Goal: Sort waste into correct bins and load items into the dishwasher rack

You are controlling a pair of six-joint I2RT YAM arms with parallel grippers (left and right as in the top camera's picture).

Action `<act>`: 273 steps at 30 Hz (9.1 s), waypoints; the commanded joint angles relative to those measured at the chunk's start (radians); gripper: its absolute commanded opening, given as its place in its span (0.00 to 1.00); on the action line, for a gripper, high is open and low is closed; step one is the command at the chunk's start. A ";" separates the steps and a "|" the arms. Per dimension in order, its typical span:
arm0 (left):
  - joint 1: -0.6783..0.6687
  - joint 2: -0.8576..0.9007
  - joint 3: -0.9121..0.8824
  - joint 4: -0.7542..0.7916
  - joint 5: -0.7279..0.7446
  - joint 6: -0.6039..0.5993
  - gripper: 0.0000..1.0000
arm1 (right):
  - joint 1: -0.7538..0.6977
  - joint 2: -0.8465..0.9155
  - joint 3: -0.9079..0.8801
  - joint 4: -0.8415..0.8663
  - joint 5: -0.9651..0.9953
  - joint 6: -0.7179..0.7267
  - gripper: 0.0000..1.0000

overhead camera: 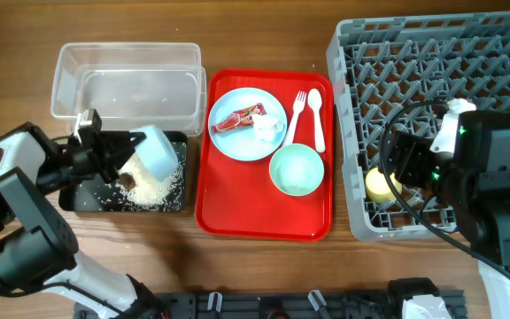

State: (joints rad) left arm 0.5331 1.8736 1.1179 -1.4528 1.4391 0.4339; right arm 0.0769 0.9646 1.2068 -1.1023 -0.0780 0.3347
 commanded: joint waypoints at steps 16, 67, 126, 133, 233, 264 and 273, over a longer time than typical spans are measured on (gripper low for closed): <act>-0.228 -0.365 0.034 0.327 -0.534 -0.518 0.04 | -0.002 -0.002 0.009 -0.009 -0.028 -0.013 0.91; -1.133 0.046 0.083 1.155 -1.454 -0.726 0.66 | -0.002 -0.131 0.009 -0.020 -0.053 -0.021 0.90; -0.537 -0.266 0.219 0.914 -1.331 -0.624 0.77 | -0.002 -0.129 0.008 -0.062 -0.053 -0.017 1.00; -0.760 -0.630 0.229 0.669 -1.328 -0.621 1.00 | -0.002 -0.129 0.009 -0.062 -0.053 -0.017 1.00; -0.516 -1.867 -1.112 1.378 -1.403 -0.651 1.00 | -0.022 0.695 -0.023 0.592 1.339 -0.391 0.04; -0.516 -1.867 -1.112 1.378 -1.403 -0.651 1.00 | 0.427 0.554 -0.170 0.140 -0.124 0.344 0.56; -0.516 -1.867 -1.112 1.378 -1.403 -0.651 1.00 | 0.427 0.560 -0.328 0.341 0.030 0.699 0.57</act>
State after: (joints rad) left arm 0.0090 0.0139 0.0128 -0.0742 0.0353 -0.2085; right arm 0.5014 1.5188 0.8822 -0.7757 -0.0837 0.9733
